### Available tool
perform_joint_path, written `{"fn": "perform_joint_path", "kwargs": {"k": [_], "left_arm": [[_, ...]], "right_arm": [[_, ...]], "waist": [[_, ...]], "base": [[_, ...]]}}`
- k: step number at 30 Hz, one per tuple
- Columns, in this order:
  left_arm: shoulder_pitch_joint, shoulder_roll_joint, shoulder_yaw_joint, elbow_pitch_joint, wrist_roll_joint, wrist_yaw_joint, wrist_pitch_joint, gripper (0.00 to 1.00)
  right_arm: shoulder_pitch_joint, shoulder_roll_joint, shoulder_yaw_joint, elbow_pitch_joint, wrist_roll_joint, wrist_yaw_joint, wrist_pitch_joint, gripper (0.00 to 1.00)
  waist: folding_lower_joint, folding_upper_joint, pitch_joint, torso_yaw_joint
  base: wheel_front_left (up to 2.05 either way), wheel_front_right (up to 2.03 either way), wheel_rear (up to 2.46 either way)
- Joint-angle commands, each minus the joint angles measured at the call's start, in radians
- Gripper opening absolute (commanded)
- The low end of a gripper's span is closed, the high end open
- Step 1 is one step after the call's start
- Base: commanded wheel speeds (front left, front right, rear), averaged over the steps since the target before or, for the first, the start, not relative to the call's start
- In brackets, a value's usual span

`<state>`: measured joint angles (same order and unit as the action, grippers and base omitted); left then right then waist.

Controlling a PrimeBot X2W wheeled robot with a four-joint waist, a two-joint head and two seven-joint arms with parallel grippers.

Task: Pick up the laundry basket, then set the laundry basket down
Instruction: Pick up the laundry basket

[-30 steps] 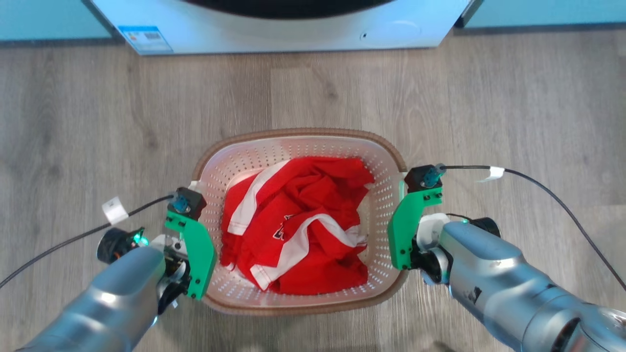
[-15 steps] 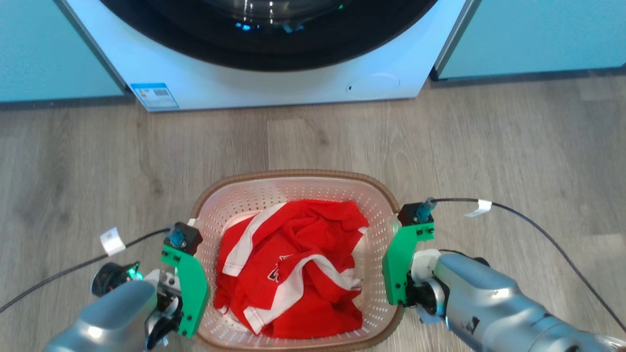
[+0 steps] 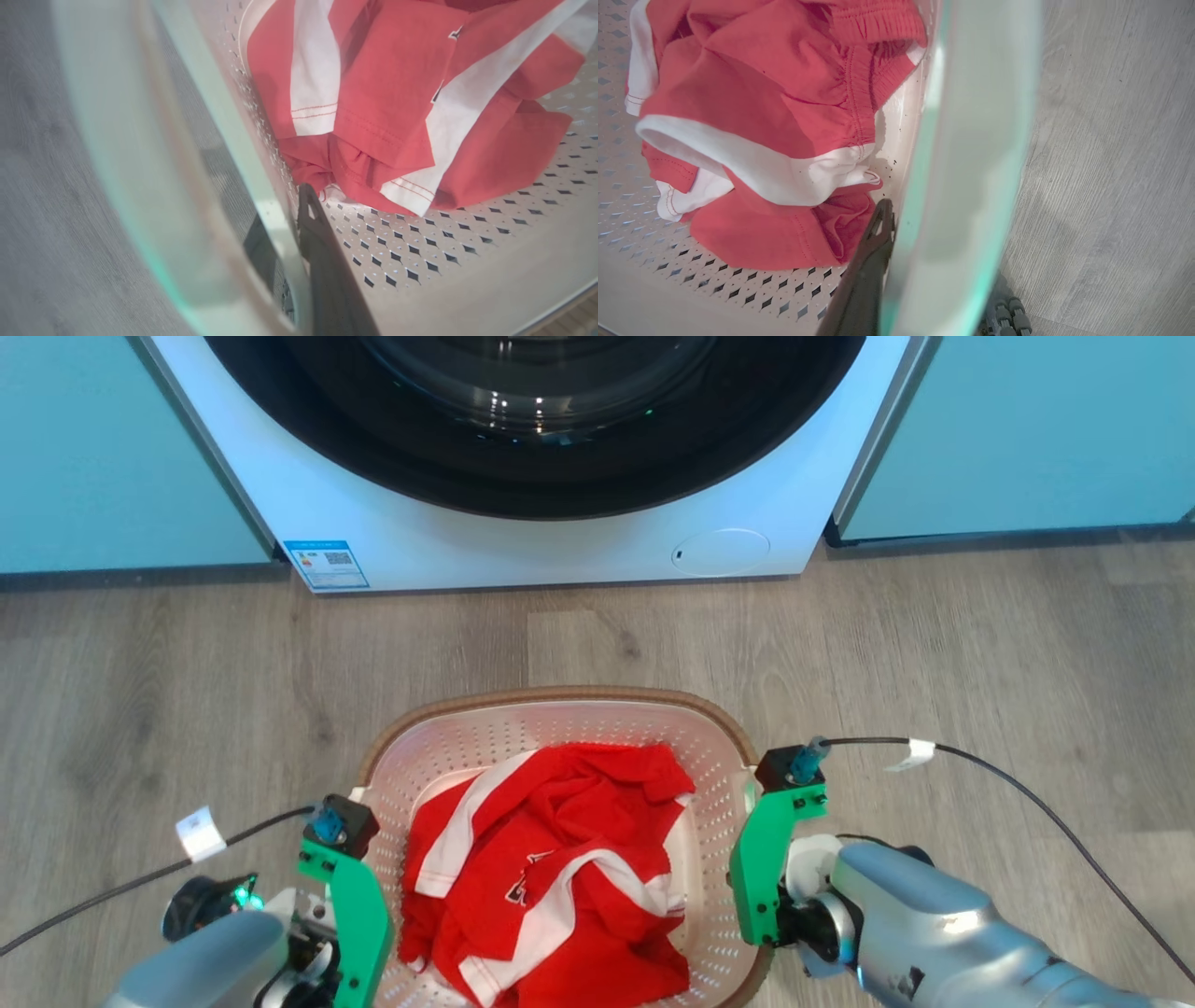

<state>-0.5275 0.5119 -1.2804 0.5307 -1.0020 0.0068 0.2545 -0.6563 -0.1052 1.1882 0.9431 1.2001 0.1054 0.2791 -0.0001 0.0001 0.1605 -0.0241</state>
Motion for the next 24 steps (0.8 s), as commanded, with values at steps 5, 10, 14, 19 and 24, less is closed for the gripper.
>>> {"fn": "perform_joint_path", "kwargs": {"k": [5,10,14,19,24], "left_arm": [[0.022,0.047,0.009,-0.151,0.023,-0.002,0.021,0.00],[0.045,0.070,0.008,-0.206,0.033,0.026,0.043,0.00],[0.063,0.072,0.007,-0.226,0.034,0.033,0.054,0.00],[0.086,0.063,0.005,-0.220,0.041,0.029,0.062,0.00],[0.105,0.046,0.004,-0.199,0.047,0.020,0.064,0.00]], "right_arm": [[-0.014,0.016,-0.014,-0.089,-0.038,0.025,0.026,0.00],[0.002,0.011,-0.037,-0.120,-0.069,0.025,0.055,0.00],[0.028,0.011,-0.059,-0.138,-0.100,0.025,0.077,0.00],[0.072,0.013,-0.096,-0.159,-0.140,0.025,0.101,0.00],[0.112,0.014,-0.140,-0.184,-0.188,0.025,0.129,0.00]], "waist": [[0.0001,-0.0001,-0.012,0.008],[0.0001,-0.0001,-0.019,0.012],[0.0001,-0.0001,-0.024,0.013],[0.0001,-0.0001,-0.032,0.011],[0.0001,-0.0001,-0.038,0.004]], "base": [[0.00,0.00,0.00],[0.00,0.00,0.00],[0.00,0.00,0.00],[0.00,0.00,0.00],[0.00,0.00,0.00]]}}
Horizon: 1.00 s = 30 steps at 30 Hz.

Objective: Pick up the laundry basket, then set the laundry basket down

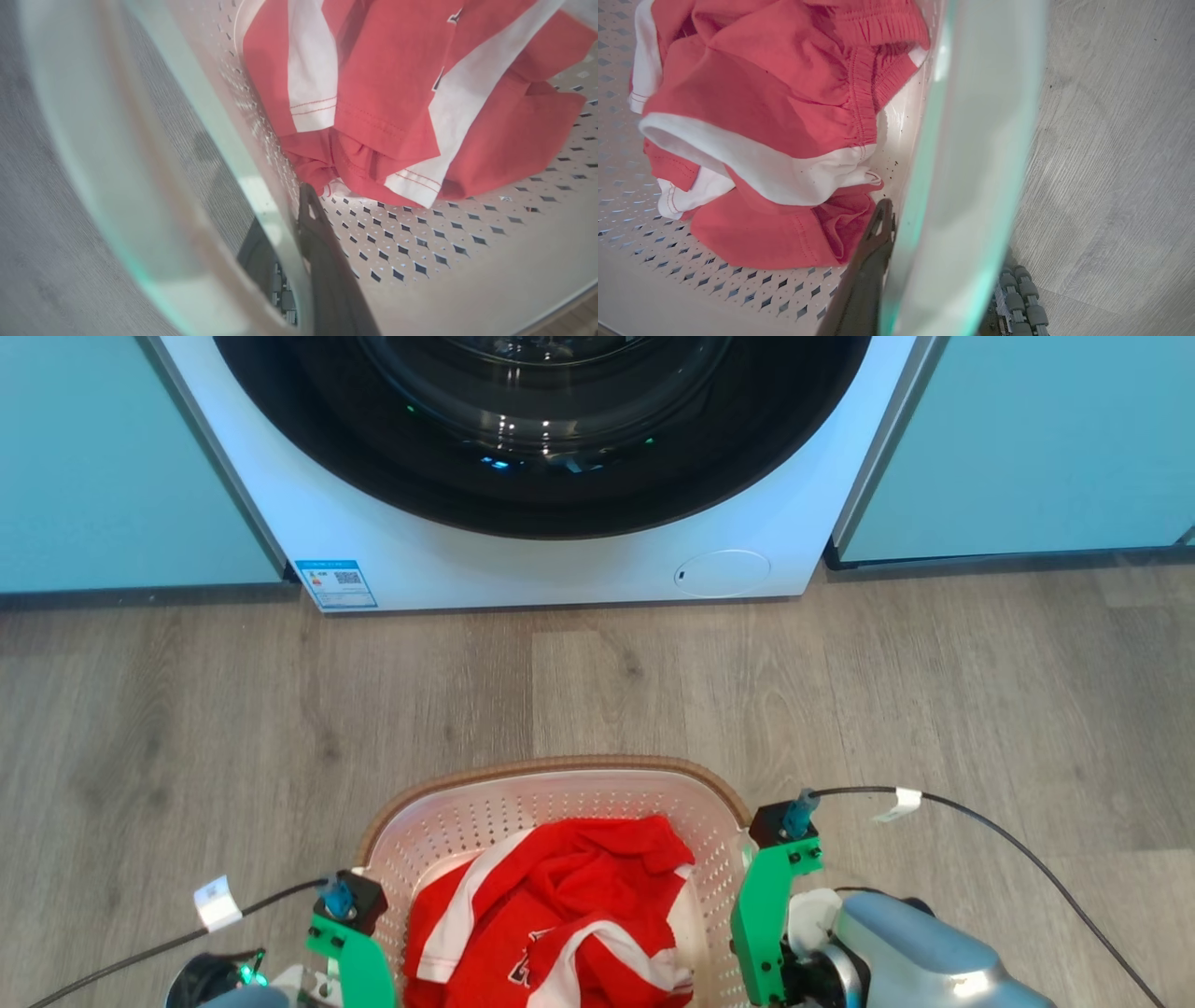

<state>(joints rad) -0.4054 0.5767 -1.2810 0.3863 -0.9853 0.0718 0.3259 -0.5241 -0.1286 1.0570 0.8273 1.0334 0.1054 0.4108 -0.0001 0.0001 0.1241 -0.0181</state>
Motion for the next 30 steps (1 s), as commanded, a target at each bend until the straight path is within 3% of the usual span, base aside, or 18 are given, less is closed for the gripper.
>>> {"fn": "perform_joint_path", "kwargs": {"k": [1,14,30], "left_arm": [[-0.015,-0.021,0.004,-0.051,0.031,-0.046,-0.008,0.00],[-0.012,-0.036,0.004,-0.016,0.029,-0.055,-0.021,0.00],[-0.017,-0.037,0.004,-0.008,0.027,-0.056,-0.025,0.00]], "right_arm": [[-0.014,0.037,-0.019,-0.074,-0.031,0.025,0.003,0.00],[0.077,0.035,-0.177,-0.175,-0.187,0.025,0.102,0.00],[0.230,0.049,-0.391,-0.388,-0.392,0.025,0.275,0.00]], "waist": [[0.0001,-0.0001,-0.002,-0.003],[0.0001,-0.0001,-0.013,-0.012],[0.0001,-0.0001,-0.018,-0.015]], "base": [[0.00,0.00,0.00],[0.00,0.00,0.00],[0.00,0.00,0.00]]}}
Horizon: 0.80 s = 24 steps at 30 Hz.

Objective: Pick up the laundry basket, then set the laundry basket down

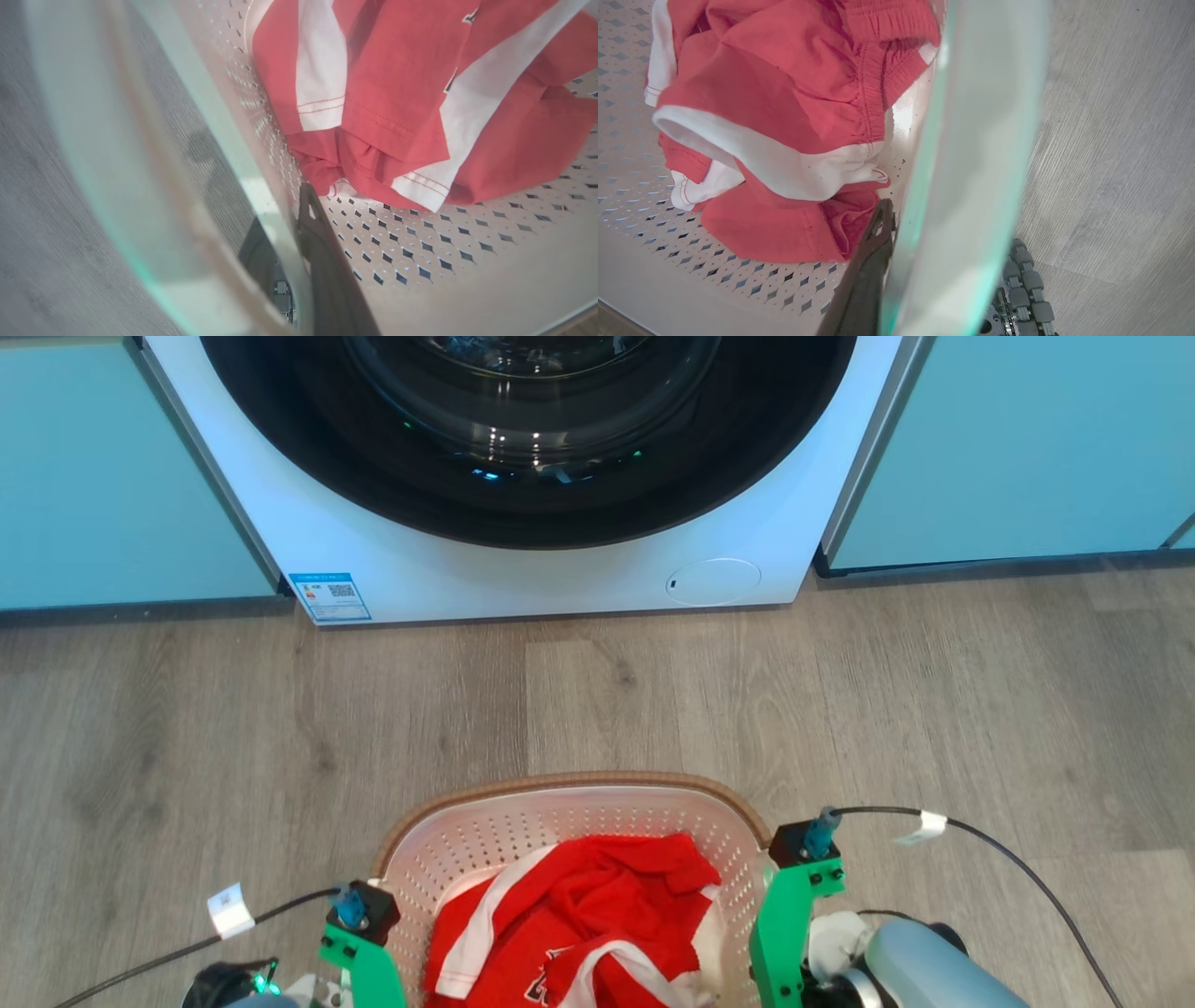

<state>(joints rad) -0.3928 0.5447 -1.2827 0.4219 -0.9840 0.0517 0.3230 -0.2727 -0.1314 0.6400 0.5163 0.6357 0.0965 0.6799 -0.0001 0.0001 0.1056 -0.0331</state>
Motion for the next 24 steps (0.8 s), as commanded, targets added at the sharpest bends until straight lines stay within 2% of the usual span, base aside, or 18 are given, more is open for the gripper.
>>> {"fn": "perform_joint_path", "kwargs": {"k": [1,13,24], "left_arm": [[-0.031,-0.005,0.006,-0.044,0.026,-0.036,-0.023,0.00],[-0.035,-0.008,0.006,-0.037,0.026,-0.036,-0.030,0.00],[-0.041,-0.013,0.008,-0.031,0.027,-0.030,-0.040,0.00]], "right_arm": [[-0.012,0.053,0.015,-0.091,-0.005,0.034,0.017,0.00],[0.076,0.068,-0.076,-0.224,-0.100,0.034,0.114,0.00],[0.110,0.076,-0.109,-0.275,-0.138,0.034,0.148,0.00]], "waist": [[0.0001,-0.0001,0.000,-0.001],[0.0001,-0.0001,0.001,-0.004],[0.0001,-0.0001,0.002,-0.001]], "base": [[0.00,0.00,0.00],[0.00,0.00,0.00],[0.00,0.00,0.00]]}}
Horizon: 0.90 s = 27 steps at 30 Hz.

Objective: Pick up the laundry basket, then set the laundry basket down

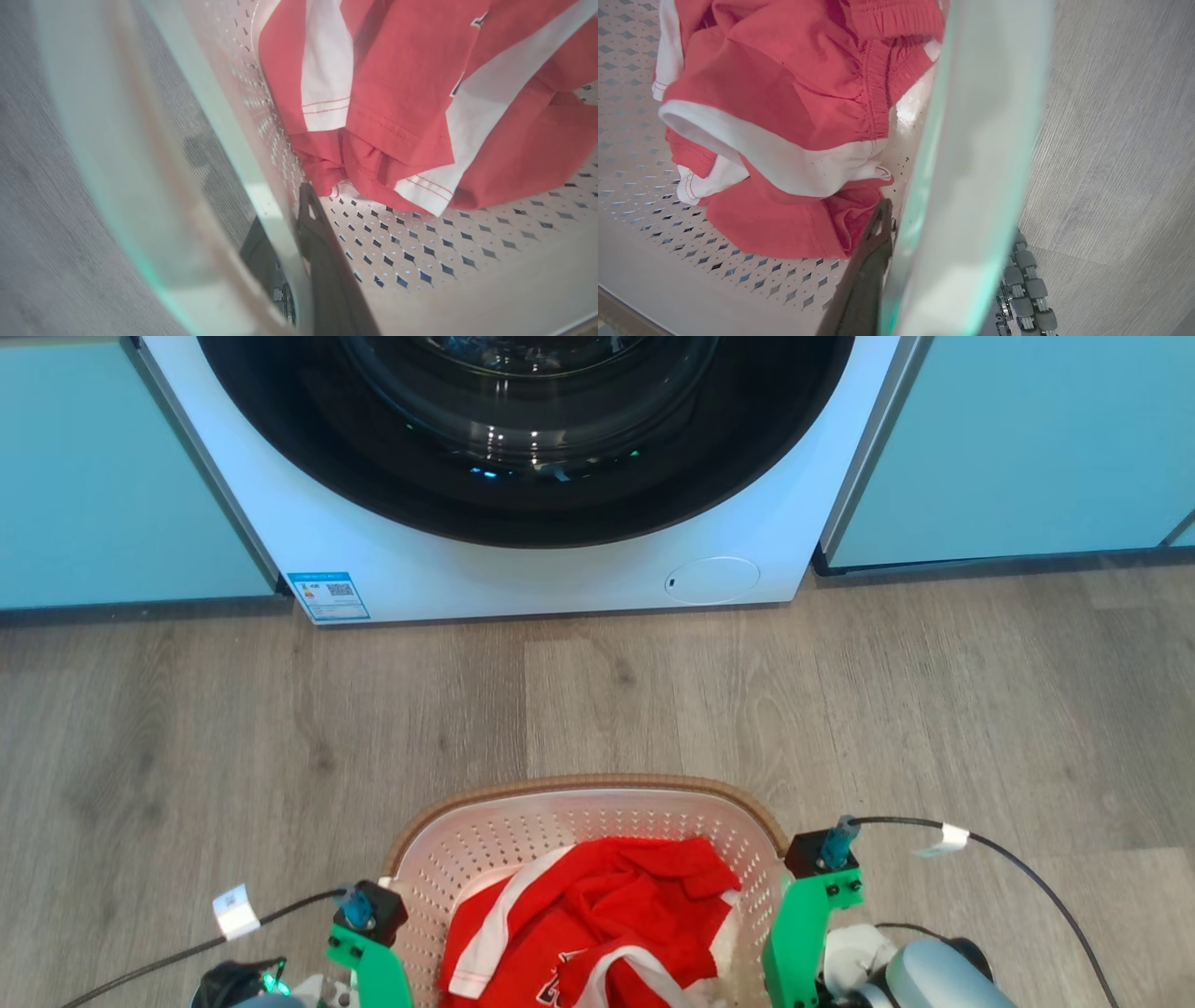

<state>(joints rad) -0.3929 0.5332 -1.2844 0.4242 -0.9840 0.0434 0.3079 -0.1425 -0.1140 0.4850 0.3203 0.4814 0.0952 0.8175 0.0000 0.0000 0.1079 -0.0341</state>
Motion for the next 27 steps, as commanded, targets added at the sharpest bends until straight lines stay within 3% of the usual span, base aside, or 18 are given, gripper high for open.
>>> {"fn": "perform_joint_path", "kwargs": {"k": [1,27], "left_arm": [[-0.042,-0.001,0.010,-0.032,0.027,-0.021,-0.026,0.00],[-0.062,-0.009,0.016,-0.018,0.039,-0.013,-0.055,0.00]], "right_arm": [[-0.019,0.059,0.044,-0.083,0.014,0.035,0.012,0.00],[-0.015,0.063,0.022,-0.106,-0.014,0.035,0.016,0.00]], "waist": [[0.0000,0.0000,0.000,0.000],[0.0000,0.0000,0.026,0.005]], "base": [[0.00,0.00,0.00],[0.00,0.00,0.00]]}}
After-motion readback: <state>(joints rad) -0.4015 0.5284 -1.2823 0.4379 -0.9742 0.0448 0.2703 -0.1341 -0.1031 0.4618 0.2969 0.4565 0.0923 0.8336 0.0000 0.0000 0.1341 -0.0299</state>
